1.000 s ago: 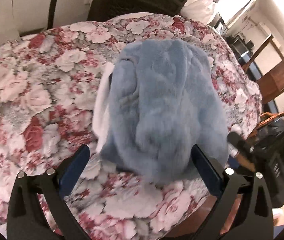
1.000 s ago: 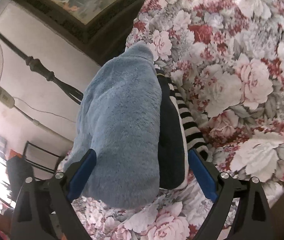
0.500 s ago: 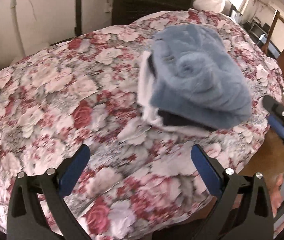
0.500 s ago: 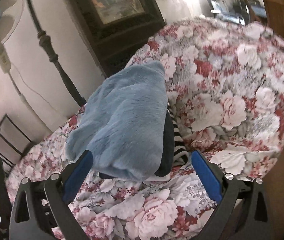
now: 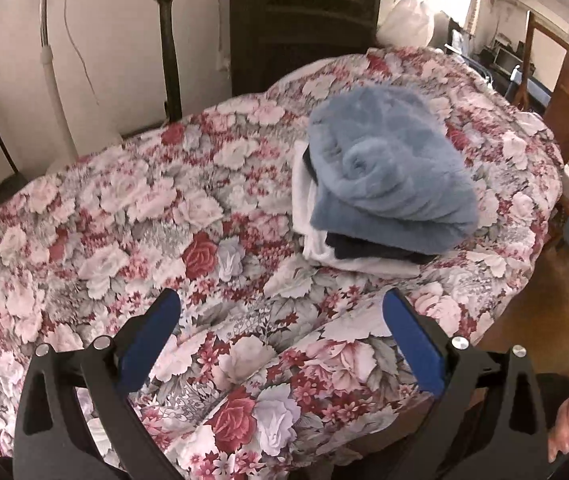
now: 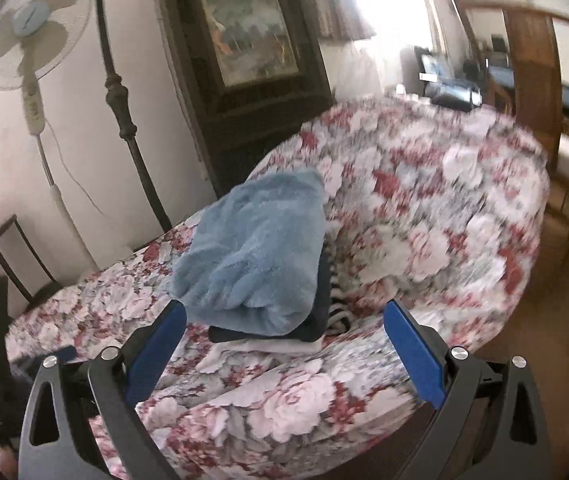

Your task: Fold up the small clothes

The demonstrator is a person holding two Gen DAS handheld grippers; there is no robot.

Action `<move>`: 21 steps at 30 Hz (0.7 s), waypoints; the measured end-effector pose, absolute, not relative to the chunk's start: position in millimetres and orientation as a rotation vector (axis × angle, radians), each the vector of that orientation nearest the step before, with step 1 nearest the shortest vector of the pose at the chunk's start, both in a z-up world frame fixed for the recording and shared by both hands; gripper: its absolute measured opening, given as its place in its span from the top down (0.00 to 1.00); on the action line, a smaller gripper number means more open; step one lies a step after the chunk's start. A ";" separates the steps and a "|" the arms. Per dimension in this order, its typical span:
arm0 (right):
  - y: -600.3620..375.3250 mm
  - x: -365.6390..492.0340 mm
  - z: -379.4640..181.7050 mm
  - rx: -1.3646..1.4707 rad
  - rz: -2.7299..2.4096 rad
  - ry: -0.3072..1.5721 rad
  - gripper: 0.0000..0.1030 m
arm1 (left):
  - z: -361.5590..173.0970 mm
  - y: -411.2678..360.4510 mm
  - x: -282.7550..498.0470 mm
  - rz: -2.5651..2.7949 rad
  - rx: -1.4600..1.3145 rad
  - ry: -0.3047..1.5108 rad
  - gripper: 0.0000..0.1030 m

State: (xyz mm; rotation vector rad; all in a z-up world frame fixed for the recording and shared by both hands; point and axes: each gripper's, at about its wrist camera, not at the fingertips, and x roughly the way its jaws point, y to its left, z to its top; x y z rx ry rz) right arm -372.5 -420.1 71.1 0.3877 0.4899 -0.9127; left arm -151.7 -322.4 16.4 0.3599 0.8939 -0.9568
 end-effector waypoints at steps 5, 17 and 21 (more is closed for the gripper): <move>-422.9 -382.2 72.9 0.424 -0.935 0.447 0.03 | 32.0 -315.2 -154.6 -0.959 0.313 0.852 0.04; -418.0 -352.3 60.1 0.356 -0.921 0.598 0.03 | 38.9 -319.9 -173.4 -0.983 0.362 0.811 0.04; -416.7 -353.9 61.8 0.357 -0.917 0.589 0.03 | 37.4 -322.2 -174.2 -0.995 0.371 0.839 0.04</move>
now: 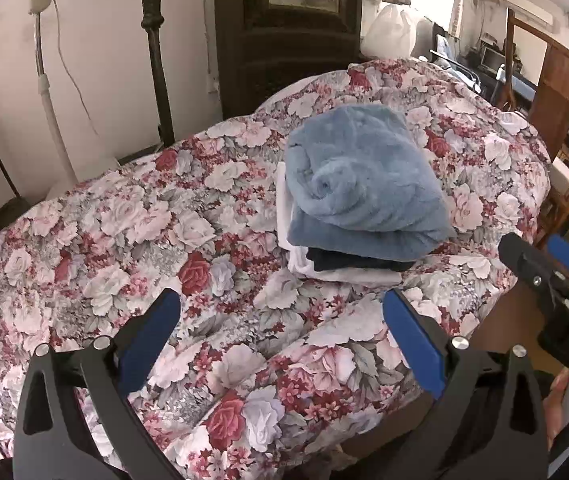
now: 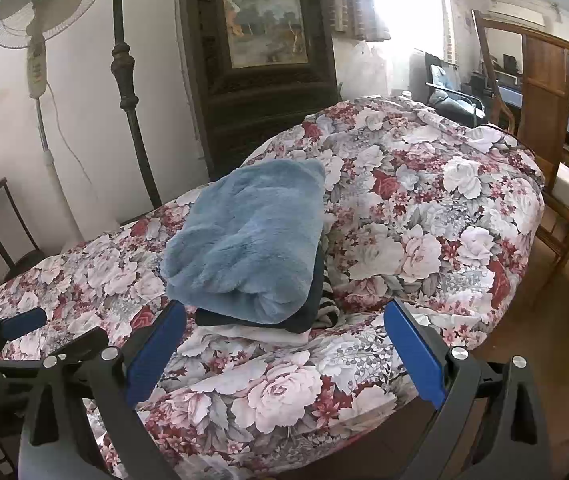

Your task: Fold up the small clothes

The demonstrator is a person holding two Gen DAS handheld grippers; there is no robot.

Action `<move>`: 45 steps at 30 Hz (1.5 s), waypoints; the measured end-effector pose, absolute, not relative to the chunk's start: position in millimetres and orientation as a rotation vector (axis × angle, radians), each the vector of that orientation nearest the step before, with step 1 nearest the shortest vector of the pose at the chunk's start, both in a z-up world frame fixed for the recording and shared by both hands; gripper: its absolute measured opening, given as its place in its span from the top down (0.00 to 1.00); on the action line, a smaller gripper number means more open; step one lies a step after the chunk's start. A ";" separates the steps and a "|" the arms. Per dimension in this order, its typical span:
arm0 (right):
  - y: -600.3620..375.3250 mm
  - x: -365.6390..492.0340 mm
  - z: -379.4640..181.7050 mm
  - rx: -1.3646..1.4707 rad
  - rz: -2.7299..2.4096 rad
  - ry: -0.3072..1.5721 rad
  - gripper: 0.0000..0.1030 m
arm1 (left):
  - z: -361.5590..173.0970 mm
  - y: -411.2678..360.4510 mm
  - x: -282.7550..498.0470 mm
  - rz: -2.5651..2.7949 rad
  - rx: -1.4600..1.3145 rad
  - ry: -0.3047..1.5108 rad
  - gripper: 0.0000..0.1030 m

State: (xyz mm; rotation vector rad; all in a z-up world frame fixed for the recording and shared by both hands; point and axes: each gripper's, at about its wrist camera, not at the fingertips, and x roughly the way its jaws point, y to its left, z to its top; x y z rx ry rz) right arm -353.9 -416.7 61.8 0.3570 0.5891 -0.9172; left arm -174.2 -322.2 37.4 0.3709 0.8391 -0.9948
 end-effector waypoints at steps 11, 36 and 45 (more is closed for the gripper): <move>-416.9 -357.2 61.4 0.411 -0.895 0.556 0.03 | 42.8 -320.0 -160.1 -0.888 0.420 0.848 0.04; -350.7 -400.1 68.3 0.377 -0.973 0.405 0.03 | 64.8 -285.3 -235.1 -0.942 0.435 0.677 0.04; -335.4 -400.7 76.8 0.292 -0.985 0.343 0.03 | 70.4 -273.5 -212.5 -0.911 0.364 0.695 0.04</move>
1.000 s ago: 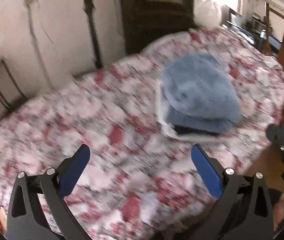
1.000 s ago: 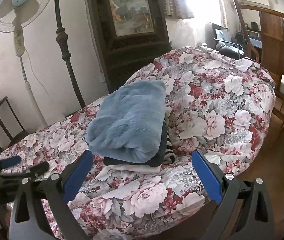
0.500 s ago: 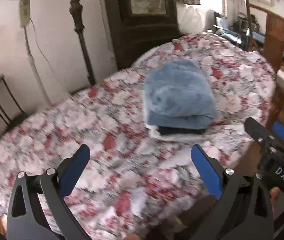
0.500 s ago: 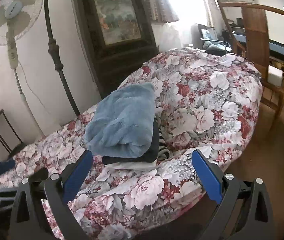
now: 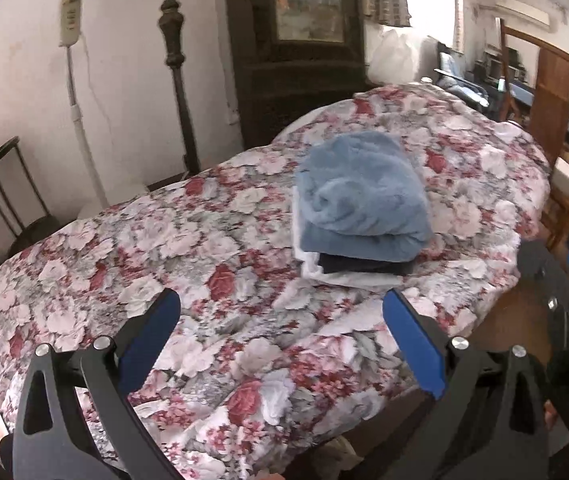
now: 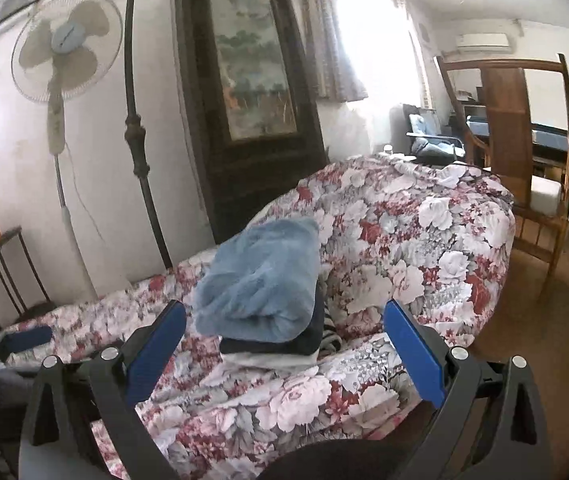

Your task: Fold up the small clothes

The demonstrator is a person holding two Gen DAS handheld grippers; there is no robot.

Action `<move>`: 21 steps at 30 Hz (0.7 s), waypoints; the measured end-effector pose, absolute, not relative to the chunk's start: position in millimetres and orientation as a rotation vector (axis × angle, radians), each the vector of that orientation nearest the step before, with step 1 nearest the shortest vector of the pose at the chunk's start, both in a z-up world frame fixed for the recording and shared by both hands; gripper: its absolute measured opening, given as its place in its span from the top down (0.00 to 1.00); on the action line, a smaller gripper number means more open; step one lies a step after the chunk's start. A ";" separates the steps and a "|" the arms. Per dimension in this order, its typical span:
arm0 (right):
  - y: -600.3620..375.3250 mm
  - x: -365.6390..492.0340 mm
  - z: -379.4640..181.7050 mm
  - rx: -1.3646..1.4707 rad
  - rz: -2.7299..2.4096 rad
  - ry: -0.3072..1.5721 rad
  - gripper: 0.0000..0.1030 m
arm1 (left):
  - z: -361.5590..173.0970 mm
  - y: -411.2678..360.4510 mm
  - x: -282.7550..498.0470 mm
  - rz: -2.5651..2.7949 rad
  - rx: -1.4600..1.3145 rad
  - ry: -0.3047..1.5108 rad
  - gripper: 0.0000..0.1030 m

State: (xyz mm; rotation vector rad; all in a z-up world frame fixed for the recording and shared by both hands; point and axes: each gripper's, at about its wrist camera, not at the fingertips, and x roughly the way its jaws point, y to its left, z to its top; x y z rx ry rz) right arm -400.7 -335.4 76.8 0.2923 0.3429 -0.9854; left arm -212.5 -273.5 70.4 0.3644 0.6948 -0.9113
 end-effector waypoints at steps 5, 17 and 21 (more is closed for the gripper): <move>-339.8 -398.4 75.2 0.302 -0.974 0.361 0.03 | 69.0 -271.4 -196.7 -0.888 0.334 0.727 0.04; -340.4 -390.3 71.9 0.287 -0.953 0.395 0.03 | 70.0 -271.9 -200.3 -0.904 0.355 0.710 0.04; -340.8 -389.9 71.6 0.287 -0.948 0.399 0.03 | 68.0 -271.8 -204.4 -0.911 0.361 0.716 0.04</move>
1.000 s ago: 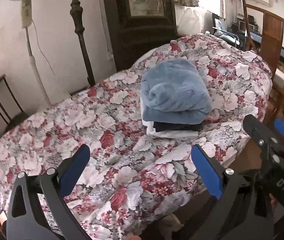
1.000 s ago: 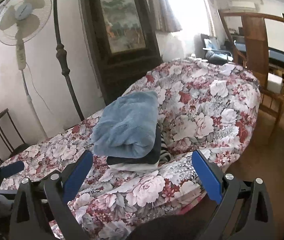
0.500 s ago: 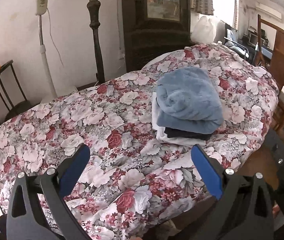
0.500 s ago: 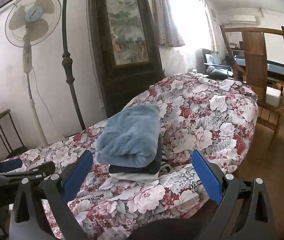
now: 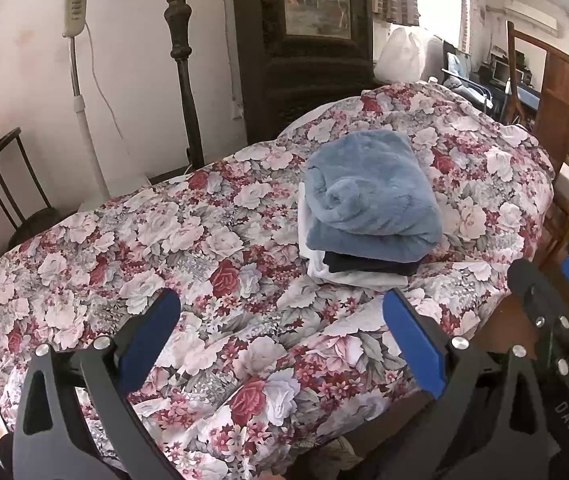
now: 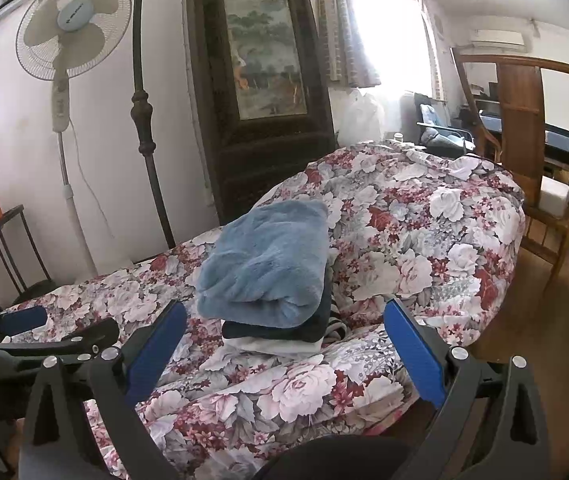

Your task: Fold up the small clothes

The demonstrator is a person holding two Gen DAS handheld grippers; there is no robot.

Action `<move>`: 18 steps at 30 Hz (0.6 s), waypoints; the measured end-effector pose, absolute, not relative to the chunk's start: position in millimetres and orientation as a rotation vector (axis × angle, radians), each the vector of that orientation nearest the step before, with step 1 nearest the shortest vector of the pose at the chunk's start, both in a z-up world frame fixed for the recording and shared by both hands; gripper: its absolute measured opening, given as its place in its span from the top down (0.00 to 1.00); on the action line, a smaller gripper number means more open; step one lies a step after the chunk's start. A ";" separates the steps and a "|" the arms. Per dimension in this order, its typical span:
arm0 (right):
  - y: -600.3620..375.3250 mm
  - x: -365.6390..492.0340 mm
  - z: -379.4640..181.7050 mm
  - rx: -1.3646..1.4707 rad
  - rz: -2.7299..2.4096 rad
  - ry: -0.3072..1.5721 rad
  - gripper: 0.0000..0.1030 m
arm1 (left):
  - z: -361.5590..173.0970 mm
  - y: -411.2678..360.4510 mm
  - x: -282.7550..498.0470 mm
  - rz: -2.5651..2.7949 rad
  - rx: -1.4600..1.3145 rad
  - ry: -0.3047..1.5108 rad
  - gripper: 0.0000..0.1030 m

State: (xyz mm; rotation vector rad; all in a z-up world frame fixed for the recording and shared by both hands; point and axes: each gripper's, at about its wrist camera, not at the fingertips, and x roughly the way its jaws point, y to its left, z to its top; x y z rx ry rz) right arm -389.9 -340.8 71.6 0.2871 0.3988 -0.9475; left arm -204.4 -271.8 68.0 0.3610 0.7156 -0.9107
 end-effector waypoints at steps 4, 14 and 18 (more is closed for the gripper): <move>-341.9 -388.5 71.1 0.287 -0.944 0.399 0.03 | 66.0 -272.4 -205.5 -0.912 0.364 0.723 0.04; -343.0 -387.3 70.4 0.290 -0.942 0.401 0.03 | 63.8 -273.0 -204.8 -0.915 0.366 0.731 0.04; -343.2 -387.8 70.6 0.291 -0.942 0.400 0.03 | 63.9 -273.0 -204.8 -0.914 0.367 0.729 0.04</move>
